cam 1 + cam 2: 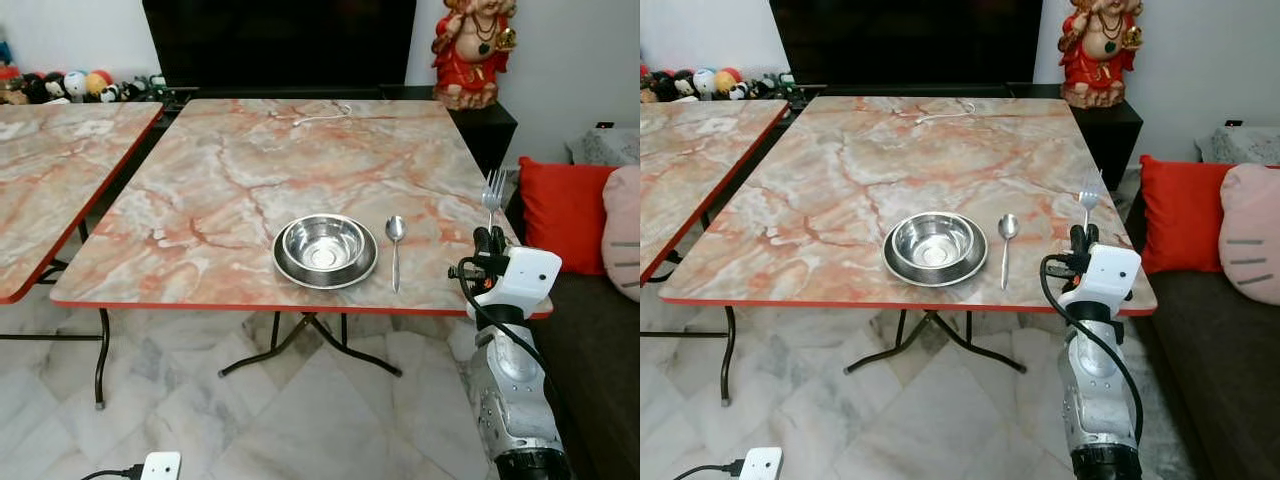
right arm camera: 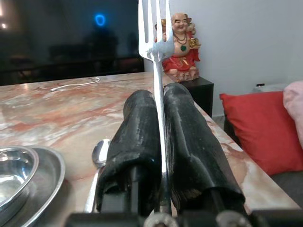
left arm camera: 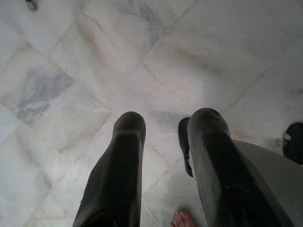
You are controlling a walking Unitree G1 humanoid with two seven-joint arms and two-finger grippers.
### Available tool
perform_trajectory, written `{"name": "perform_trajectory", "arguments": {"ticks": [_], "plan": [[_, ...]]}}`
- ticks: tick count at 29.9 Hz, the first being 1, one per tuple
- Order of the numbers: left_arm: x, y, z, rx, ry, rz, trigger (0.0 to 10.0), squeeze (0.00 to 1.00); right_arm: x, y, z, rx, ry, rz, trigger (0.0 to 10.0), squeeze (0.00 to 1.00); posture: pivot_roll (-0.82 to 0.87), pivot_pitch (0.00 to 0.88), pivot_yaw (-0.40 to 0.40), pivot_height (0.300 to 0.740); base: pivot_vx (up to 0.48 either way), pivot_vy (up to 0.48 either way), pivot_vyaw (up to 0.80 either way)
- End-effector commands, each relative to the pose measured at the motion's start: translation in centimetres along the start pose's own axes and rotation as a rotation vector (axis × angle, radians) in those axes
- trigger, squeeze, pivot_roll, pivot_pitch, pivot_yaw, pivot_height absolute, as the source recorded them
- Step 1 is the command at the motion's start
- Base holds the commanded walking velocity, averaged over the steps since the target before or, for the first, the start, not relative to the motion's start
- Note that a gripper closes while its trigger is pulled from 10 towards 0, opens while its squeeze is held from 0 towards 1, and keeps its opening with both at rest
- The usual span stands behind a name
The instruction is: Setting the table
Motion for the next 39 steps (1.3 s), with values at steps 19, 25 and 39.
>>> {"name": "perform_trajectory", "arguments": {"ticks": [19,25,39], "plan": [[0.8,-2.8,-0.8,0.05,0.017,-0.009,10.0,0.0,0.8,0.3,0.3,-0.003,0.026,-0.004,10.0,0.0,-0.09,0.0,0.02,0.74,0.298,0.0,0.0],[1.6,-2.7,-0.9,0.045,0.028,-0.014,10.0,0.0,0.8,0.2,0.3,-0.001,0.025,-0.003,10.0,0.0,-0.09,0.0,0.021,0.74,0.161,0.0,0.0],[-3.3,-2.1,-0.2,0.045,-0.024,-0.019,10.0,0.0,-0.6,0.6,0.9,0.003,-0.04,-0.021,10.0,0.0,-0.1,0.0,0.039,0.74,0.0,0.083,0.0]]}}
Point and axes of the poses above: a point about 5 cm out from each wrist's last joint towards the gripper, its own z axis pointing out of the wrist towards the gripper, its own y axis along the axis of the wrist's last joint, x = y × z, the point moved 5 cm from there along z, pointing out of the wrist towards the gripper, and after that the axes turned 5 degrees about -z, right-handed, at the moved point
